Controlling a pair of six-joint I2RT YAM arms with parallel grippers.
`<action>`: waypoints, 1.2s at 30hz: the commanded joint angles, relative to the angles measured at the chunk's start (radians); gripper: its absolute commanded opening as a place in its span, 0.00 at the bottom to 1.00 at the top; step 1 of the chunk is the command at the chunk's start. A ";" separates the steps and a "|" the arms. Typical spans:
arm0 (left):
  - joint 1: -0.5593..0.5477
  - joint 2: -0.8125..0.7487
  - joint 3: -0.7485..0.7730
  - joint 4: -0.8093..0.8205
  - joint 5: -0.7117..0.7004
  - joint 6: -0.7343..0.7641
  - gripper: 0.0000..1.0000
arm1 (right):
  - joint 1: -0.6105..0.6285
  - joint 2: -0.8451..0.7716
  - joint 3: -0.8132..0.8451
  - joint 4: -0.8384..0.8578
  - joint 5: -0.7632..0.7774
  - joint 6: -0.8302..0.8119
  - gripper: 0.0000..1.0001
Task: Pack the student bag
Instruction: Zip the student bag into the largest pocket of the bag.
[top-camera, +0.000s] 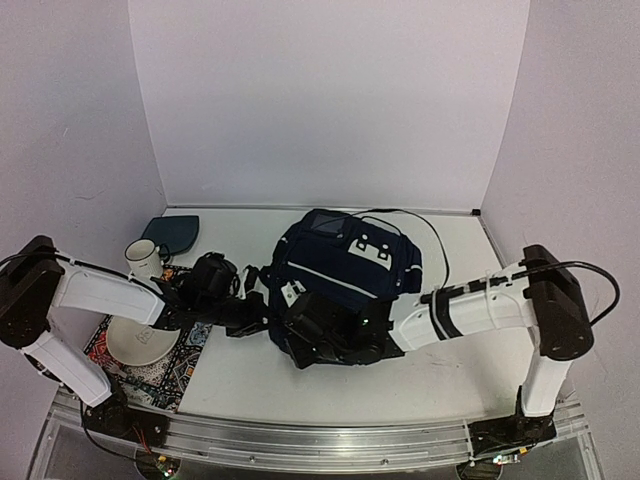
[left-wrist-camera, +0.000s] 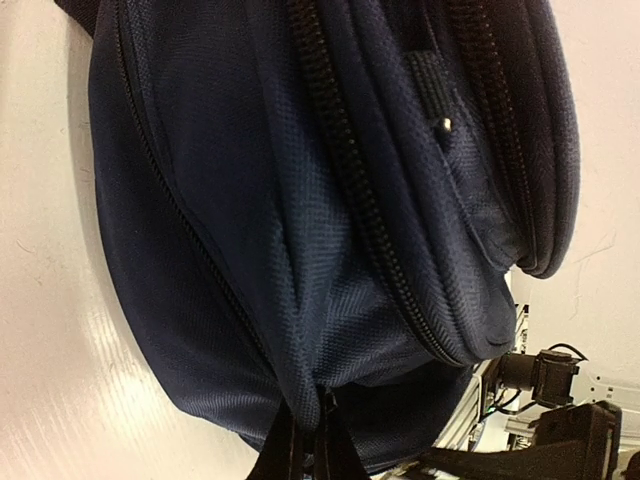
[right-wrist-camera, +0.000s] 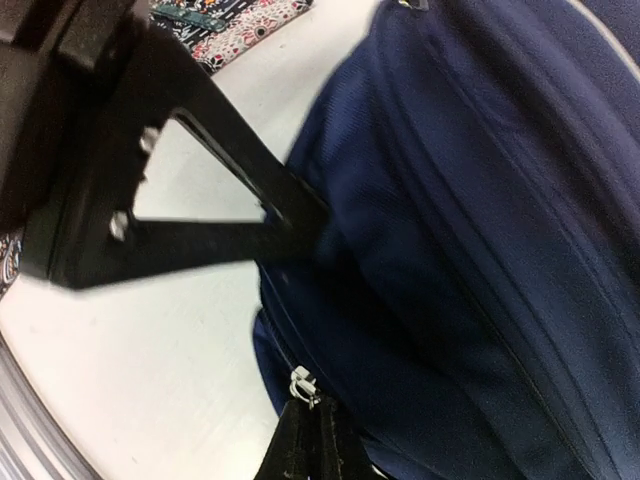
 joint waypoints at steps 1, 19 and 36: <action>0.072 -0.042 0.038 -0.081 -0.129 0.073 0.00 | 0.004 -0.167 -0.129 -0.228 0.081 -0.003 0.00; 0.259 0.161 0.275 -0.242 -0.180 0.354 0.00 | -0.101 -0.480 -0.405 -0.254 0.046 -0.002 0.00; 0.258 0.067 0.328 -0.324 -0.167 0.258 0.65 | -0.099 -0.062 -0.010 0.049 -0.188 -0.053 0.00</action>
